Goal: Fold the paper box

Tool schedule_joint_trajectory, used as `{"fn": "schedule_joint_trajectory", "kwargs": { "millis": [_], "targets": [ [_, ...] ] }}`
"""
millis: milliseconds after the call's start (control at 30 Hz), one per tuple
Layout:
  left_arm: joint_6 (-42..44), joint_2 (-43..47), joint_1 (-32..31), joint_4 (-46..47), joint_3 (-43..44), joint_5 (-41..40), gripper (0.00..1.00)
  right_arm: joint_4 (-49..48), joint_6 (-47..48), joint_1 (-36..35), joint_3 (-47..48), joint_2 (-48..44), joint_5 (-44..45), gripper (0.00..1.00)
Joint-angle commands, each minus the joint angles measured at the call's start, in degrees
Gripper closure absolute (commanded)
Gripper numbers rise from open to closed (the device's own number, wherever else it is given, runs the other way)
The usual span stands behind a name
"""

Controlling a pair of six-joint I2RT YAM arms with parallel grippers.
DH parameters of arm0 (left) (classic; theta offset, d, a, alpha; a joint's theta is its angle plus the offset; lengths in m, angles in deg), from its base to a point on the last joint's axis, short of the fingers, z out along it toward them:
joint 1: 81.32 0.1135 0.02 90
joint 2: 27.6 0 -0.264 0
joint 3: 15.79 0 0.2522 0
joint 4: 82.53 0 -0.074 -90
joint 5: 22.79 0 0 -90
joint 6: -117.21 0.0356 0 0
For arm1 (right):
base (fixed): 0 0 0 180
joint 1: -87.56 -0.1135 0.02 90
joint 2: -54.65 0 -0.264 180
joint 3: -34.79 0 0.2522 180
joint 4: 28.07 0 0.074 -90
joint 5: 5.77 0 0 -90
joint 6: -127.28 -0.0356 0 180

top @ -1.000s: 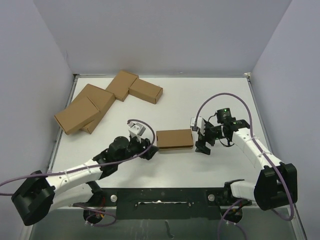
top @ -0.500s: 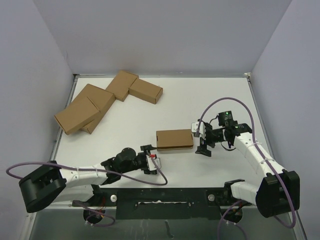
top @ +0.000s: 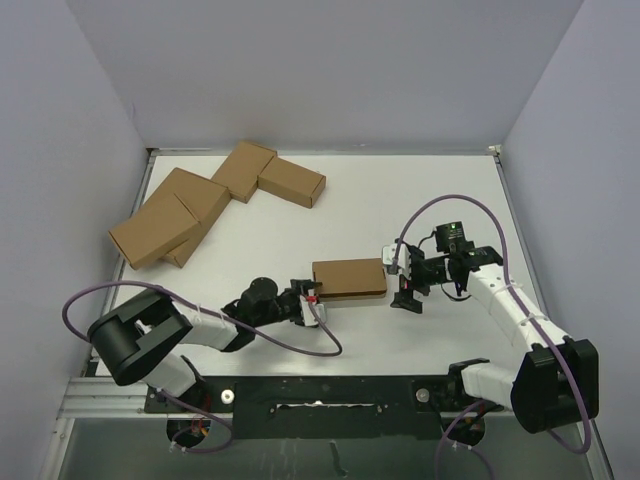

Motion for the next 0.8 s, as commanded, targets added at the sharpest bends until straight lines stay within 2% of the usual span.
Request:
{"fn": "schedule_joint_trajectory", "kwargs": {
  "millis": [0,267,500,633,767],
  "targets": [
    [1.6,-3.4,0.5,8.0,3.5,1.7,0.48,-1.4,0.4,-0.7,-0.1,0.7,-0.7,0.0],
    [2.8,-6.6,1.5,7.9,3.3,1.9,0.59,-1.9,0.2,-2.0,-0.2,1.4,0.3,0.0],
    [2.3,-7.2,1.9,7.8,3.5,2.4,0.85,-4.5,-0.6,-4.4,-1.1,1.4,1.1,0.0],
    [1.7,-7.0,2.1,7.8,3.4,3.3,0.87,-10.2,4.0,-6.7,-4.8,-1.2,1.7,0.02],
    [0.9,-6.9,2.1,7.6,3.5,4.3,0.87,-17.5,4.9,-8.0,-6.7,0.5,5.5,0.02]
  ]
}}
